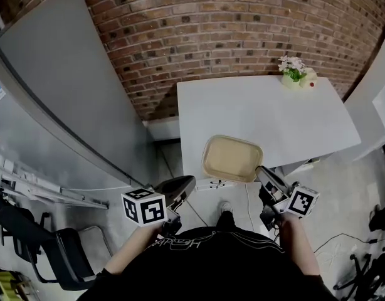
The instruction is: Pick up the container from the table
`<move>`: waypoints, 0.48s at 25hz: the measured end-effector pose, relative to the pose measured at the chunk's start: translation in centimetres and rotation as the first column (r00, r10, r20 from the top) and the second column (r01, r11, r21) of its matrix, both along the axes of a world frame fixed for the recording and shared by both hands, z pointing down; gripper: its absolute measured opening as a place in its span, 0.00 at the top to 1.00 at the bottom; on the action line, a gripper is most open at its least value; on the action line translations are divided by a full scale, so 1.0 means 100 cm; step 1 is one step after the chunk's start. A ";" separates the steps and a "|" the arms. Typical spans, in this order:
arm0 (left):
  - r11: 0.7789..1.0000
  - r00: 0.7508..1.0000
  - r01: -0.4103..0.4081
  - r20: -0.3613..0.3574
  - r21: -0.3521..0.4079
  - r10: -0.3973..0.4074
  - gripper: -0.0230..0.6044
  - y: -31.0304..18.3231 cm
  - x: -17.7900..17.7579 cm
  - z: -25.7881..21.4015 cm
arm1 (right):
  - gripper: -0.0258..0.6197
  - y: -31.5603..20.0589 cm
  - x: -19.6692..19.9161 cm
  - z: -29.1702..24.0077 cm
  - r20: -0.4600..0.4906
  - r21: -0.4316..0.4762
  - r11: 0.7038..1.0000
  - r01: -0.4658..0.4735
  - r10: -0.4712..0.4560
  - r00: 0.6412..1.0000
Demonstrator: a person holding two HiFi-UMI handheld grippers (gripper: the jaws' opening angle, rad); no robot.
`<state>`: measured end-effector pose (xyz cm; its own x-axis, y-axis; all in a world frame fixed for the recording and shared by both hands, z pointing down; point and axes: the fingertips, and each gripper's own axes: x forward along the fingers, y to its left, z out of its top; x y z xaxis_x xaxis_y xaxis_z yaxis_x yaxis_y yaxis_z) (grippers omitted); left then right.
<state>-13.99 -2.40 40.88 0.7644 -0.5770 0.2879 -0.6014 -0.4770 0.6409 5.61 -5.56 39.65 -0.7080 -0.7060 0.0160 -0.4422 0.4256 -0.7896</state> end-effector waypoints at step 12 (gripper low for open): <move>1.000 0.999 0.026 -0.045 0.016 -0.026 0.96 0.024 -0.026 -0.005 | 0.89 0.024 -0.032 -0.015 -0.004 0.031 0.999 0.027 -0.027 1.000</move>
